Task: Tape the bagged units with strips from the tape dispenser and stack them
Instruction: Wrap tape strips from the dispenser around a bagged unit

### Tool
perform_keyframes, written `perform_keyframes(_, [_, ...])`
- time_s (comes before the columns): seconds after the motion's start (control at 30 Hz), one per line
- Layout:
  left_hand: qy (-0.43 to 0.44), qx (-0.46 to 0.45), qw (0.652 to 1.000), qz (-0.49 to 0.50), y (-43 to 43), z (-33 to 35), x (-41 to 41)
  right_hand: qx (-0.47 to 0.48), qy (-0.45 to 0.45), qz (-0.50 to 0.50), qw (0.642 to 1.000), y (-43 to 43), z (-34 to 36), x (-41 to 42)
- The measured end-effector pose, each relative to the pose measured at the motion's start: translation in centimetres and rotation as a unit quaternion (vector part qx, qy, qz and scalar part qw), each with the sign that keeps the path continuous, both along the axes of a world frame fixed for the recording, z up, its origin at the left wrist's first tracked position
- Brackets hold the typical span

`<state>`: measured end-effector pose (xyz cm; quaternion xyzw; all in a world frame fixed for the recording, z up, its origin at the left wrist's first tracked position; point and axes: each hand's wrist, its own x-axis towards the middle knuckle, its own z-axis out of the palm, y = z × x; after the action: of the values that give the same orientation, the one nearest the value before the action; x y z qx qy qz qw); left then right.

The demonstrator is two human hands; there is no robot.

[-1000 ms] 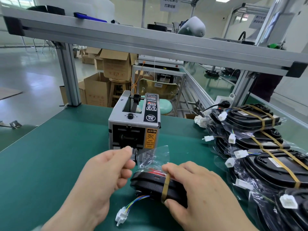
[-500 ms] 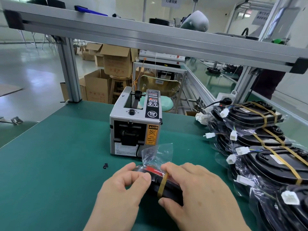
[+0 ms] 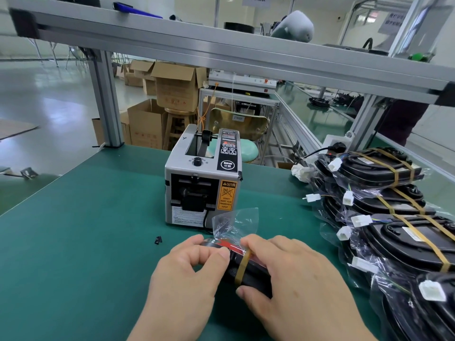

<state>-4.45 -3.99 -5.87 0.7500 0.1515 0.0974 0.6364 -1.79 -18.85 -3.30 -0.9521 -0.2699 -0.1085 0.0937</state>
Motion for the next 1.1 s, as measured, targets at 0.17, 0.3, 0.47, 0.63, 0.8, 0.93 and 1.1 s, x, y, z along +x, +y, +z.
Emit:
perform_keyframes(0.17, [0.004,0.019,0.999,0.027,-0.4,0.0,0.0,-0.001,0.000,-0.002,1.000,0.0,0.0,0.0])
perform_keyframes(0.3, [0.011,0.025,0.998,0.051,-0.7,-0.2,0.1,0.001,-0.001,-0.002,1.000,0.1,0.0,-0.1])
perform_keyframes(0.47, [0.005,0.017,0.998,0.068,-1.0,-0.1,0.1,0.000,-0.001,-0.004,1.000,0.1,0.0,-0.1])
perform_keyframes(0.63, [0.004,0.029,0.996,0.087,-1.3,-0.3,0.2,-0.008,0.000,-0.006,1.000,0.2,0.0,-0.1])
perform_keyframes(0.8, [0.009,0.069,0.993,0.093,-1.6,-0.6,0.5,-0.009,0.004,-0.007,1.000,0.4,0.0,-0.2])
perform_keyframes(0.93, [0.008,0.049,0.996,0.072,-1.1,-0.3,0.2,-0.003,0.006,-0.014,1.000,0.2,0.1,0.0])
perform_keyframes(1.1, [-0.020,-0.010,0.999,0.043,-0.1,-0.3,0.0,0.000,0.004,-0.014,1.000,0.3,0.0,-0.1])
